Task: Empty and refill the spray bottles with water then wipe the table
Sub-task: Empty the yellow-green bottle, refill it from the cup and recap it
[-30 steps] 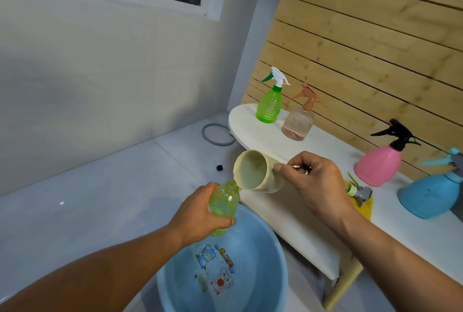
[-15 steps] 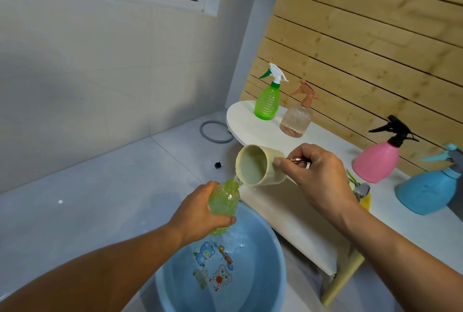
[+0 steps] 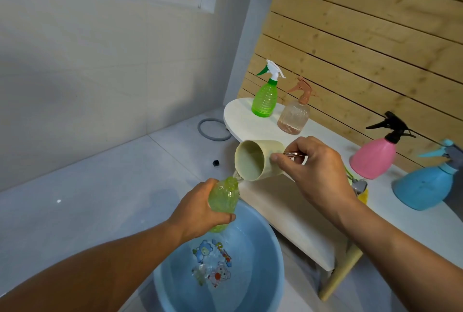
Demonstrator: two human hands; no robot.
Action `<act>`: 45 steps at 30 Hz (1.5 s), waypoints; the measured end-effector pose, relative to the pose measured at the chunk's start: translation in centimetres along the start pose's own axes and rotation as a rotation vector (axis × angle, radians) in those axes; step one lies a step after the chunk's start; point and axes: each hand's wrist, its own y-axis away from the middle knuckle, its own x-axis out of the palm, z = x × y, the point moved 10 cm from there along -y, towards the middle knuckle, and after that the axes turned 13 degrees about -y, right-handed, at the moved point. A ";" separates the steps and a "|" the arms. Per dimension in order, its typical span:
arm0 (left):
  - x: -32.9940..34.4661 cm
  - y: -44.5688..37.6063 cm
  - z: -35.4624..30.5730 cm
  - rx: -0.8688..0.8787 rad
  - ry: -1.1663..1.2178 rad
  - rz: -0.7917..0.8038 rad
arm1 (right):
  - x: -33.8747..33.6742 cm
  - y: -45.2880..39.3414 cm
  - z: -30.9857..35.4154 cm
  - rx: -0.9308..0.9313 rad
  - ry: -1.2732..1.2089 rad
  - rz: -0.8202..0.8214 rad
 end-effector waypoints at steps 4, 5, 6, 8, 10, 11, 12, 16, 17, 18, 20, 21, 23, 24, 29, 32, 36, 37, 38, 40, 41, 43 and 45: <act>0.0 0.0 -0.1 0.004 0.002 -0.003 | 0.0 0.1 0.6 -0.034 0.026 0.004; 0.0 0.0 -0.1 0.001 0.003 -0.005 | 0.0 0.2 0.7 -0.045 0.036 0.003; 0.0 0.0 -0.1 -0.002 0.006 -0.005 | 0.0 0.2 0.9 -0.056 0.045 0.001; 0.1 -0.1 -0.1 -0.005 0.011 -0.003 | 0.0 0.3 1.2 -0.071 0.052 -0.002; 0.2 0.0 -0.1 -0.003 0.011 0.000 | -0.1 0.4 1.4 -0.077 0.054 -0.005; 0.2 0.0 -0.2 -0.002 0.012 0.001 | -0.1 0.5 1.5 -0.083 0.056 -0.006; 0.2 0.0 -0.2 -0.002 0.014 0.000 | -0.1 0.6 1.7 -0.093 0.060 -0.006; 0.3 0.0 -0.2 -0.007 0.015 -0.003 | 0.1 0.9 2.4 -0.137 0.087 0.008; 0.3 0.0 -0.2 -0.008 0.016 -0.002 | 0.1 1.0 2.5 -0.143 0.094 0.008; 0.4 0.1 -0.1 -0.009 0.017 0.001 | 0.2 1.0 2.7 -0.149 0.101 0.008; 0.4 0.1 -0.1 -0.012 0.024 0.004 | 0.3 1.2 3.0 -0.166 0.120 0.013; 0.4 0.1 -0.1 -0.012 0.028 0.005 | 0.4 1.3 3.1 -0.177 0.134 0.019; 0.5 0.0 -0.1 -0.015 0.033 0.005 | 0.7 1.5 3.4 -0.205 0.164 0.033; 0.5 0.0 -0.1 -0.017 0.037 0.005 | 0.8 1.6 3.6 -0.222 0.179 0.041; 0.6 0.0 0.1 -0.023 0.050 0.007 | 1.6 2.4 4.5 -0.343 0.260 0.061; 0.8 0.0 0.3 -0.026 0.060 0.015 | 1.9 3.1 5.3 -0.455 0.322 0.039; 0.9 -0.1 0.6 -0.031 0.074 0.012 | 2.7 3.8 5.4 -0.550 0.412 0.043; 1.1 -0.1 0.9 -0.037 0.084 0.012 | 2.9 3.6 4.8 -0.511 0.394 0.042; 1.2 0.0 1.1 -0.044 0.095 0.012 | 2.9 3.1 4.0 -0.435 0.347 0.029; 1.7 0.1 1.7 -0.059 0.108 0.016 | 2.9 2.1 1.1 -0.198 0.186 -0.006; 1.8 0.1 2.1 -0.067 0.110 0.015 | 3.1 1.8 -0.9 -0.068 0.099 -0.021; 2.3 0.2 2.9 -0.088 0.130 0.021 | 4.3 1.7 -5.2 0.167 -0.057 -0.034; 2.7 0.4 3.6 -0.102 0.154 0.028 | 6.1 2.3 -9.0 0.340 -0.179 -0.024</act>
